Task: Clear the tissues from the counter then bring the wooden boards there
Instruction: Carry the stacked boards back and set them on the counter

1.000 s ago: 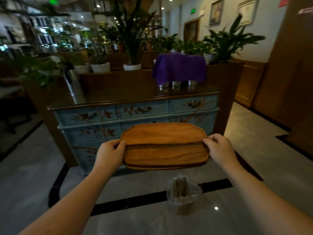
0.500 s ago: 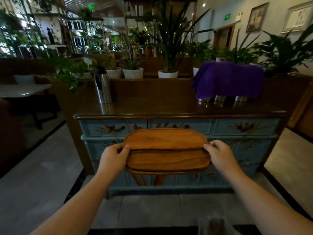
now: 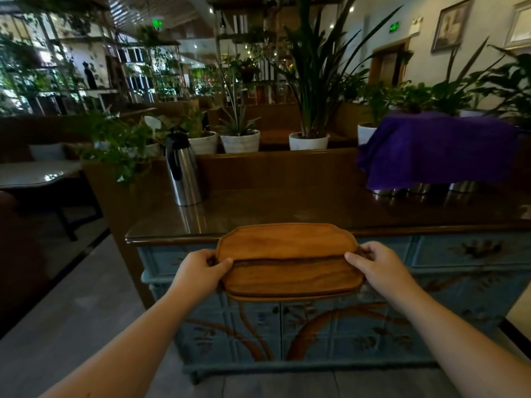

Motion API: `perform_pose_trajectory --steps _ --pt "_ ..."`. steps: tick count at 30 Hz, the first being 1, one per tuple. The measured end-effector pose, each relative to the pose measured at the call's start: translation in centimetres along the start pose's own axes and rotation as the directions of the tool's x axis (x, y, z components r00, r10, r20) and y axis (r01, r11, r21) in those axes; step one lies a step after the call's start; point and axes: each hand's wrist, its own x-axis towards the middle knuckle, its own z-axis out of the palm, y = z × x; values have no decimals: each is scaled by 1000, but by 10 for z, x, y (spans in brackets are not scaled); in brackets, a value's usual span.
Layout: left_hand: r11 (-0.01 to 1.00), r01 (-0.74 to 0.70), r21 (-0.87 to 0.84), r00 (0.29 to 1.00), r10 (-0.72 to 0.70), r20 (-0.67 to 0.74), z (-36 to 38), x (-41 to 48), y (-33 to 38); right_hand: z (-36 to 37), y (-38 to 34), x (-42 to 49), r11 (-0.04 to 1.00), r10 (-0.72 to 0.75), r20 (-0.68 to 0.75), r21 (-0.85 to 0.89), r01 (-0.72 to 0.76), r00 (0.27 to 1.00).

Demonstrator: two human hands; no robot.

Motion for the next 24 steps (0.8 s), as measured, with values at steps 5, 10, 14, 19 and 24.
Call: perform_pose_trajectory --steps 5,10,14,19,24 --pt "999 38 -25 999 -38 13 8 69 2 13 0 70 1000 -10 30 -15 10 1000" --pt "996 83 -32 997 -82 15 27 159 2 29 7 167 999 3 112 -51 3 994" --pt "997 77 7 996 -77 -53 45 233 -2 39 12 241 998 7 158 -64 3 987" --pt "992 115 56 993 -113 -43 69 309 0 46 11 326 992 59 220 -120 -33 974" --pt "987 158 36 987 -157 -32 80 359 -1 61 10 384 988 70 240 -150 -35 968"
